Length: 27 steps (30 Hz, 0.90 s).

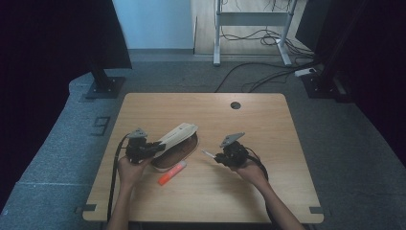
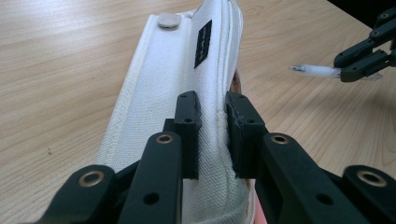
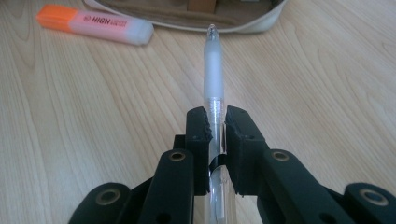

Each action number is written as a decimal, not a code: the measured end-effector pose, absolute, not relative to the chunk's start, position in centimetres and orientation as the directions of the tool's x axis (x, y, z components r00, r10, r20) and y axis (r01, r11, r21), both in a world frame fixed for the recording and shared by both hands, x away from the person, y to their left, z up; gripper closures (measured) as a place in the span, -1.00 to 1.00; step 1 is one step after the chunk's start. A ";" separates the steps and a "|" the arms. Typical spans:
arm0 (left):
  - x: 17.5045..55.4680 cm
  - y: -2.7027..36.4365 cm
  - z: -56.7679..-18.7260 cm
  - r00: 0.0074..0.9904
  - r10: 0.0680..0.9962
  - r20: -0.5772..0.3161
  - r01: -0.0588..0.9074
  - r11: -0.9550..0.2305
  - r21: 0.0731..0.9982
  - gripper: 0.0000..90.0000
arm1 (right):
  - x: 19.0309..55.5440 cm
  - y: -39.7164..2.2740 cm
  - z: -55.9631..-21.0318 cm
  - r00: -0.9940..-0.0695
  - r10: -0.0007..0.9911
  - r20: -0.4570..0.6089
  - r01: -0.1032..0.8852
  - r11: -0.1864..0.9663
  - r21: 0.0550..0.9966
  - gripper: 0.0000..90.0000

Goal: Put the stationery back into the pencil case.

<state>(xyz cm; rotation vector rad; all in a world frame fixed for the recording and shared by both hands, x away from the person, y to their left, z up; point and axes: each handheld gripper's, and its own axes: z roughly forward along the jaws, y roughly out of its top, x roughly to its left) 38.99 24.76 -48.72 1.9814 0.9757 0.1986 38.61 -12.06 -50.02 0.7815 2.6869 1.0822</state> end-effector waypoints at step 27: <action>38.8 24.9 -48.3 0.678 0.699 -0.228 0.552 -0.280 0.785 0.70 | 41.9 -4.9 -49.9 -0.888 0.458 0.035 0.368 0.663 0.652 0.74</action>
